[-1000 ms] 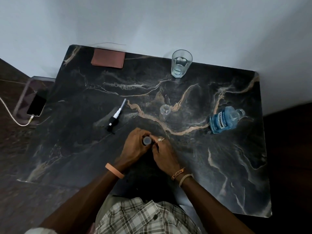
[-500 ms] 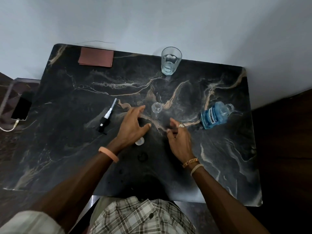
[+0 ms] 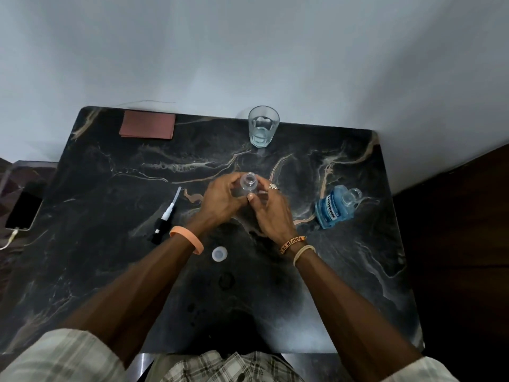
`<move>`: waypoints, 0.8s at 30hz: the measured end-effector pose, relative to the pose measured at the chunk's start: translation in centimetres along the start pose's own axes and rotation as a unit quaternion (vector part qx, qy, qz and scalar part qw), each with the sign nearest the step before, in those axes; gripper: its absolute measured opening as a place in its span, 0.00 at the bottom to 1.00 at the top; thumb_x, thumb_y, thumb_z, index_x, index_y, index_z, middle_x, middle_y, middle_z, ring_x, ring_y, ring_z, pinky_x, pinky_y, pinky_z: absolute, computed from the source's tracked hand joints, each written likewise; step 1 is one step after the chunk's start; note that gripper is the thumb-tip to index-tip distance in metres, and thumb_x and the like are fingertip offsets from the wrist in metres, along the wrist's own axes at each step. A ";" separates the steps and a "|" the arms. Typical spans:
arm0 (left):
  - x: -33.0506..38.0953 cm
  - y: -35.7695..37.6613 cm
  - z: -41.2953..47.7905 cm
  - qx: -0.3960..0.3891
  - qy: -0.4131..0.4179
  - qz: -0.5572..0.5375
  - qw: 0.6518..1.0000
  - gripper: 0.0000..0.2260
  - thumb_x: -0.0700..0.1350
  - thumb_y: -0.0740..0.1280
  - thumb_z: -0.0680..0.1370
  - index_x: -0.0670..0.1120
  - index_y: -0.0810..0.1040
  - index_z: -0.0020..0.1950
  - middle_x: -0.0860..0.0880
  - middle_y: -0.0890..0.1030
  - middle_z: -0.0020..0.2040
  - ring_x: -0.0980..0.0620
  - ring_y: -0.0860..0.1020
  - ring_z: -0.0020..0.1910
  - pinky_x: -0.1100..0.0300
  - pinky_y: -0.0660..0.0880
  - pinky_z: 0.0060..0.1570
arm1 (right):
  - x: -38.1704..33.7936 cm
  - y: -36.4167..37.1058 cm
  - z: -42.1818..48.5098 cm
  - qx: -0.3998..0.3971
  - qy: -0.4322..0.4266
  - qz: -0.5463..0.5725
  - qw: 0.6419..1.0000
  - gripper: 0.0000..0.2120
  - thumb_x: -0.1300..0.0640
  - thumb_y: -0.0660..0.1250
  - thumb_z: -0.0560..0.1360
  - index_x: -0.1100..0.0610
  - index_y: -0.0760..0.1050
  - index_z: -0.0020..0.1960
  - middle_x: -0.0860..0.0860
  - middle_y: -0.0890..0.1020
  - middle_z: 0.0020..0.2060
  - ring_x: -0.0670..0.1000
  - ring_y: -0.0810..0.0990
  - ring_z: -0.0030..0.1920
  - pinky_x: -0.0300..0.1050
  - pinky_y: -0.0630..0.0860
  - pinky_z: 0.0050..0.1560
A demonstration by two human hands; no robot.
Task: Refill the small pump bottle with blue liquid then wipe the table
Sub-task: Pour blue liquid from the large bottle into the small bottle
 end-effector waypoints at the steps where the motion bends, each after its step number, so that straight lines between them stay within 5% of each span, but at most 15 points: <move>1: 0.9 -0.5 0.4 0.000 0.010 -0.021 1.000 0.17 0.53 0.77 0.69 0.56 0.81 0.56 0.58 0.84 0.52 0.59 0.81 0.53 0.50 0.79 0.56 | -0.6 -0.6 0.4 0.006 -0.010 0.004 1.000 0.22 0.54 0.63 0.80 0.53 0.67 0.74 0.50 0.77 0.66 0.50 0.75 0.65 0.55 0.72 0.66; 6: 5.4 -2.8 2.3 0.028 0.057 -0.045 0.997 0.19 0.56 0.76 0.69 0.59 0.79 0.59 0.58 0.84 0.54 0.58 0.82 0.54 0.50 0.81 0.54 | -4.1 -4.1 2.6 0.034 -0.052 0.014 0.998 0.22 0.54 0.64 0.80 0.53 0.68 0.73 0.51 0.78 0.64 0.49 0.78 0.62 0.54 0.76 0.62; 9: 6.3 -3.5 3.0 0.046 0.053 -0.043 0.997 0.21 0.55 0.78 0.69 0.60 0.77 0.59 0.59 0.83 0.54 0.62 0.81 0.53 0.58 0.81 0.53 | -5.1 -5.3 3.2 0.045 -0.060 0.008 0.997 0.22 0.54 0.64 0.80 0.53 0.68 0.73 0.52 0.79 0.62 0.49 0.79 0.59 0.53 0.78 0.60; 11: 6.4 -3.7 3.1 0.058 0.037 -0.037 0.997 0.23 0.54 0.79 0.68 0.58 0.74 0.60 0.62 0.81 0.51 0.68 0.79 0.50 0.67 0.78 0.49 | -5.3 -5.6 3.3 0.035 -0.058 0.008 0.998 0.23 0.53 0.65 0.80 0.53 0.67 0.74 0.52 0.79 0.64 0.50 0.79 0.59 0.54 0.78 0.61; 14: 6.1 -3.9 3.1 0.076 0.017 -0.045 0.996 0.24 0.55 0.79 0.67 0.55 0.74 0.59 0.60 0.81 0.51 0.65 0.80 0.49 0.64 0.78 0.49 | -5.0 -6.6 3.0 0.036 -0.049 -0.008 0.998 0.31 0.45 0.67 0.78 0.50 0.60 0.77 0.53 0.73 0.70 0.50 0.76 0.64 0.49 0.78 0.59; 17: 5.7 -4.2 3.0 0.097 0.003 -0.065 0.993 0.25 0.53 0.80 0.66 0.55 0.74 0.58 0.57 0.82 0.52 0.60 0.80 0.51 0.60 0.80 0.52 | -4.0 -11.1 0.9 0.195 -0.048 -0.009 0.980 0.33 0.40 0.68 0.75 0.46 0.61 0.76 0.49 0.72 0.71 0.44 0.74 0.64 0.40 0.76 0.58; 20: 5.5 -4.6 2.8 0.105 0.000 -0.065 0.992 0.25 0.52 0.80 0.67 0.53 0.75 0.60 0.53 0.82 0.55 0.56 0.81 0.52 0.56 0.80 0.54 | -0.8 -16.6 -3.4 0.391 -0.034 0.036 0.919 0.35 0.38 0.72 0.71 0.43 0.62 0.74 0.46 0.72 0.68 0.41 0.72 0.65 0.41 0.75 0.63; 22: 5.5 -4.8 2.7 0.108 -0.005 -0.067 0.992 0.26 0.52 0.80 0.67 0.51 0.75 0.61 0.52 0.82 0.56 0.54 0.81 0.53 0.54 0.80 0.56 | 2.8 -18.4 -5.6 0.438 0.029 0.078 0.895 0.45 0.34 0.74 0.66 0.46 0.58 0.76 0.47 0.68 0.71 0.42 0.69 0.68 0.45 0.71 0.68; 24: 5.5 -4.8 2.6 0.110 -0.009 -0.067 0.992 0.27 0.52 0.80 0.67 0.51 0.75 0.62 0.51 0.82 0.57 0.53 0.81 0.54 0.53 0.80 0.56 | 6.5 -18.0 -6.9 0.402 0.115 0.111 0.901 0.57 0.31 0.77 0.60 0.50 0.52 0.79 0.50 0.62 0.75 0.46 0.64 0.73 0.48 0.66 0.73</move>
Point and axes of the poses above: each hand's wrist, its own z-axis towards the middle knuckle, its own y-axis out of the palm, x = y × z, the point moved 7 cm from there along z, towards the middle knuckle
